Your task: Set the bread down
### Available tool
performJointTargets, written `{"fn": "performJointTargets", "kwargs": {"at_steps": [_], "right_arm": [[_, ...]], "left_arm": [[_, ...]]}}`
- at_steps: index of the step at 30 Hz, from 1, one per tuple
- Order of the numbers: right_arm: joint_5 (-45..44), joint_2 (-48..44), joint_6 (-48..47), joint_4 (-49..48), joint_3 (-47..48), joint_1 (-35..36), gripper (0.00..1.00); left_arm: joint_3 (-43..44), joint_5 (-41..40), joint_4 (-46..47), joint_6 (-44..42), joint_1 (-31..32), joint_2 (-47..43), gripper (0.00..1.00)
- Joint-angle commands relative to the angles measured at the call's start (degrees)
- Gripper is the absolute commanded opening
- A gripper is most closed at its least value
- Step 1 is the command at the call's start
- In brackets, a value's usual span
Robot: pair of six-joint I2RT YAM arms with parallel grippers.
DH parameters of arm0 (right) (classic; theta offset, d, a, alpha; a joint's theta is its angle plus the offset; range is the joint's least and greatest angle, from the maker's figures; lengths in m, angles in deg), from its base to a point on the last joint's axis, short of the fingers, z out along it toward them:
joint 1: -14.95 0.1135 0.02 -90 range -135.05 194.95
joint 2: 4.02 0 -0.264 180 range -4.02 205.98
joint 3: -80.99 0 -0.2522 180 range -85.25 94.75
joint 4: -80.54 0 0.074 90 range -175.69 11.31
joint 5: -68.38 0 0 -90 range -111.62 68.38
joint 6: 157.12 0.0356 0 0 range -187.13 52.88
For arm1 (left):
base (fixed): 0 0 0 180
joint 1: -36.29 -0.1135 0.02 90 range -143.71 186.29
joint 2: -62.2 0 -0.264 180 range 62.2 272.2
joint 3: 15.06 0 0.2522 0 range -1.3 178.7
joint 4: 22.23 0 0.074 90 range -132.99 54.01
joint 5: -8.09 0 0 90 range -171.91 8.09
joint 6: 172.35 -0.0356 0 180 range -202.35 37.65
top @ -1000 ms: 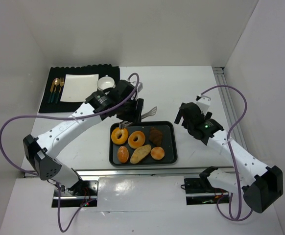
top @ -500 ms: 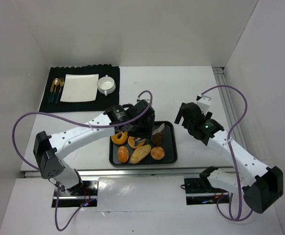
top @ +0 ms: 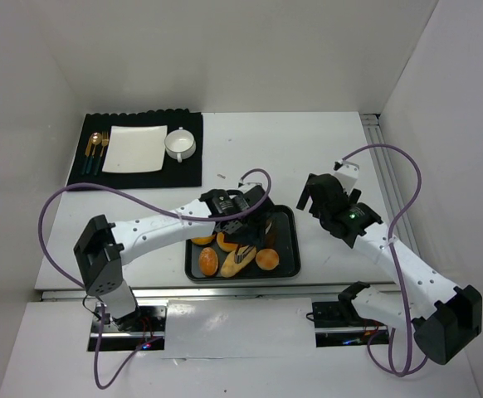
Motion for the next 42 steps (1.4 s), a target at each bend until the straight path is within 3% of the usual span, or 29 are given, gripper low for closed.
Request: {"fn": "performJointTargets", "kwargs": {"at_steps": [1,14,30,35,42], "right_arm": [[-1.18,-1.57,-0.49,-1.71,0.4,0.46,0.99],[-0.65,-2.62,-0.49,-1.71,-0.66,0.46,0.99],[0.06,-3.15,-1.54,-3.38,-1.71,0.46,0.99],[0.05,-3.68,-1.54,-3.38,-2.24,0.46,0.99],[0.05,-4.21,-1.54,-3.38,-2.24,0.46,0.99]], "left_arm": [[1.85,-0.84,0.92,0.79,0.39,1.24,0.69],[5.19,-1.55,-4.87,1.32,1.45,2.56,0.67],[8.44,1.79,-5.4,-0.26,2.5,6.07,0.7],[8.97,1.27,-6.63,-0.26,2.5,5.29,0.51],[16.43,-7.34,-15.85,0.79,2.5,1.51,0.43]]}}
